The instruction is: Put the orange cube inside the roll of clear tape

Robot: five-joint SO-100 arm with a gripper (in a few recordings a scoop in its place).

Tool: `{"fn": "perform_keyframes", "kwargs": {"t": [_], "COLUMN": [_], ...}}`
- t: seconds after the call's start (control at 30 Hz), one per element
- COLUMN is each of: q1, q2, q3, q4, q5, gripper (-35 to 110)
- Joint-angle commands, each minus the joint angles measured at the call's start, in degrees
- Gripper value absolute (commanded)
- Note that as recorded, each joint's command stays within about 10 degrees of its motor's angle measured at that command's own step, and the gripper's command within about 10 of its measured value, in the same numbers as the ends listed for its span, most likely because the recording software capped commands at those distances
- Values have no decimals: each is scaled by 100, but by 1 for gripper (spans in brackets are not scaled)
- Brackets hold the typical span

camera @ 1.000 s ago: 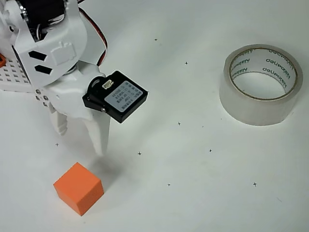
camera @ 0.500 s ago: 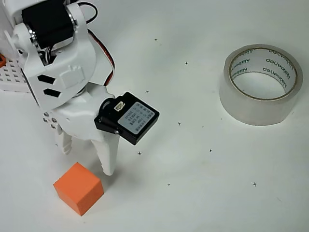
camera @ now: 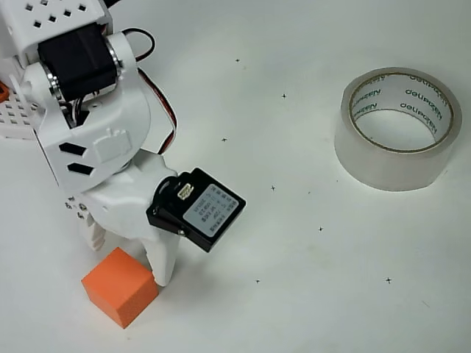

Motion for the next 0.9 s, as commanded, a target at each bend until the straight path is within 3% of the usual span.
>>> {"fn": "perform_keyframes", "kwargs": {"t": [0.0,0.63,0.87], "q1": [79,255,211], "q2": [26,-949,-949], "q3": [-448,-870,-738], "q4": [18,-132,-211], "q5": [-105,-413,-413], "gripper": [46,46,30]}}
